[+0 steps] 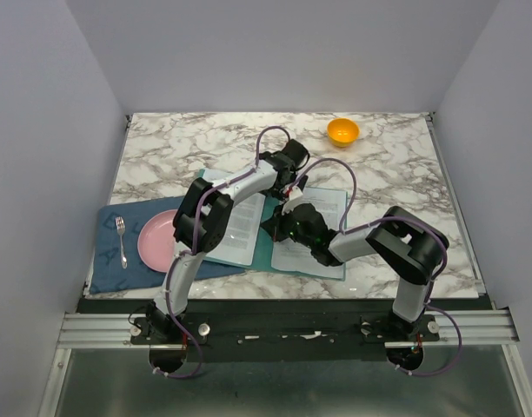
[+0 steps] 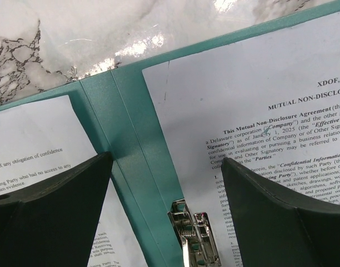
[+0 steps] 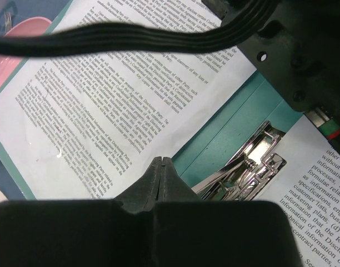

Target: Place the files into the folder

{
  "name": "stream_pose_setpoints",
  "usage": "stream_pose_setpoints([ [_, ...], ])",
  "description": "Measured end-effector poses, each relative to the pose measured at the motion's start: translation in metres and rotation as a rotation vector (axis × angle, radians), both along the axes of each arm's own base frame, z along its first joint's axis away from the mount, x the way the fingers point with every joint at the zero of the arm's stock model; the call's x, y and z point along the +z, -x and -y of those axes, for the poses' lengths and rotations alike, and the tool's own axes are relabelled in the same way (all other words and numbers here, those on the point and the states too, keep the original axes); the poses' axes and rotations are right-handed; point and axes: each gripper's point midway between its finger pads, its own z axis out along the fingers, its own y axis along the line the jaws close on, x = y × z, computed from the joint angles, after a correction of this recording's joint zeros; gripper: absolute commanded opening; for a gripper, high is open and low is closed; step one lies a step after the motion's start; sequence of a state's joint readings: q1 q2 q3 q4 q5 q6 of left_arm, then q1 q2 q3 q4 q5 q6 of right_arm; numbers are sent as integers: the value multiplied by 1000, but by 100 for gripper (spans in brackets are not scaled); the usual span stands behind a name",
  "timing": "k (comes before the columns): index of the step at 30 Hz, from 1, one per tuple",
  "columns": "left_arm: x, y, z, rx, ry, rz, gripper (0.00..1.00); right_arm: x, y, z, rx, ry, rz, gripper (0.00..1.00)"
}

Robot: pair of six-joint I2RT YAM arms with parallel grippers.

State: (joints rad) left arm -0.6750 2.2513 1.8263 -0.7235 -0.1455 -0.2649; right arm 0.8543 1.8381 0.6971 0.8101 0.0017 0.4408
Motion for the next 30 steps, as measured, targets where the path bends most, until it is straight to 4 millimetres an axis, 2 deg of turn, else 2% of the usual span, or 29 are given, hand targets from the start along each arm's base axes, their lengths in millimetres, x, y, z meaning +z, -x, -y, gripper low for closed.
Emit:
stream_pose_setpoints([
  [21,-1,3,-1,-60,24,21,90,-33,27,9,-58,-17,-215,0],
  [30,-1,2,-1,-89,32,44,89,-33,26,9,-73,-33,-234,0],
])
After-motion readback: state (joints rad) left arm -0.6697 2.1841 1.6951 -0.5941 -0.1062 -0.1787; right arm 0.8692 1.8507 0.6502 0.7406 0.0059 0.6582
